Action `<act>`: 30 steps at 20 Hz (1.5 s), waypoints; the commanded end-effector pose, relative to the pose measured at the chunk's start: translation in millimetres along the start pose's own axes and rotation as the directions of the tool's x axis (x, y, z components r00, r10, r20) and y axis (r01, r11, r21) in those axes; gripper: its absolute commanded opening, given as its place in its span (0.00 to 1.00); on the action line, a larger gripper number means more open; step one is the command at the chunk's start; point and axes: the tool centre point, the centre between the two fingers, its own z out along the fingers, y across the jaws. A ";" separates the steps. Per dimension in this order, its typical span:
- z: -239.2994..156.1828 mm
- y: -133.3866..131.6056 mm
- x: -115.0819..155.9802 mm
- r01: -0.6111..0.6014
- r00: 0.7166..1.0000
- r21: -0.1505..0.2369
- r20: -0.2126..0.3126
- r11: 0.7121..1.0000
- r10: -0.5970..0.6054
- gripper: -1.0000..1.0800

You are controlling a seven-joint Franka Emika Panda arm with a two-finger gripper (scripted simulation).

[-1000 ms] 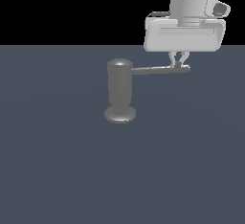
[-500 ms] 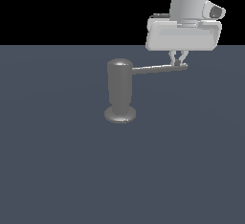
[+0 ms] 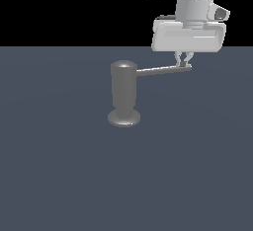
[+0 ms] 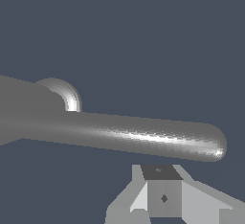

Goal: Turn on the faucet by rotating a designated handle.

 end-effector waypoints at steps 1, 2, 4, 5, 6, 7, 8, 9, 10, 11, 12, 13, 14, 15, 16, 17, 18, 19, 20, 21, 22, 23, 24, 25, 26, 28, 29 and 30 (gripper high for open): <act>2.0 -0.4 9.0 0.000 1.000 -0.002 -0.001 1.000 0.000 0.00; 2.3 -0.6 11.9 0.000 1.000 -0.002 -0.001 1.000 0.000 0.00; 3.0 -0.6 17.8 -0.002 1.000 -0.002 0.000 1.000 0.002 0.00; 3.2 -0.8 20.6 -0.003 1.000 -0.002 0.001 1.000 0.003 0.00; 3.5 -0.9 23.5 -0.003 1.000 -0.002 0.001 1.000 0.003 0.00; 3.8 -0.9 26.4 -0.004 1.000 -0.002 0.002 1.000 0.004 0.00; 4.1 -1.1 29.2 -0.005 1.000 -0.002 0.002 1.000 0.005 0.00; 4.5 -1.0 32.0 -0.005 1.000 -0.002 0.003 1.000 0.005 0.00; 4.7 -1.2 34.8 -0.006 1.000 -0.002 0.003 1.000 0.006 0.00; 5.0 -1.3 37.6 -0.006 1.000 -0.003 0.003 1.000 0.006 0.00; 5.3 -1.4 40.3 -0.007 1.000 -0.003 0.004 1.000 0.007 0.00; 5.6 -1.3 43.1 -0.008 1.000 -0.003 0.004 1.000 0.008 0.00; 5.9 -1.4 45.8 -0.008 1.000 -0.003 0.005 1.000 0.008 0.00; 6.2 -1.5 48.5 -0.009 1.000 -0.003 0.005 1.000 0.009 0.00; 6.5 -1.5 51.1 -0.010 1.000 -0.003 0.006 1.000 0.010 0.00; 6.7 -1.7 53.8 -0.010 1.000 -0.003 0.006 1.000 0.010 0.00; 7.0 -1.7 56.4 -0.011 1.000 -0.003 0.006 1.000 0.011 0.00; 7.4 -1.7 59.0 -0.012 1.000 -0.003 0.007 1.000 0.012 0.00; 7.6 -1.7 61.6 -0.012 1.000 -0.003 0.007 1.000 0.012 0.00; 7.9 -1.8 64.1 -0.013 1.000 -0.003 0.008 1.000 0.013 0.00; 8.2 -1.8 66.7 -0.013 1.000 -0.003 0.008 1.000 0.013 0.00; 8.4 -1.9 69.2 -0.014 1.000 -0.003 0.008 1.000 0.014 0.00; 8.7 -1.9 71.7 -0.014 1.000 -0.003 0.009 1.000 0.014 0.00; 9.0 -2.0 74.2 -0.015 1.000 -0.004 0.009 1.000 0.015 0.00; 9.3 -2.0 76.6 -0.016 1.000 -0.004 0.009 1.000 0.016 0.00; 9.8 -2.1 81.5 -0.017 1.000 -0.004 0.010 1.000 0.017 0.00; 10.1 -2.1 83.8 -0.017 1.000 -0.004 0.011 1.000 0.017 0.00; 10.3 -2.1 86.2 -0.018 1.000 -0.004 0.011 1.000 0.018 0.00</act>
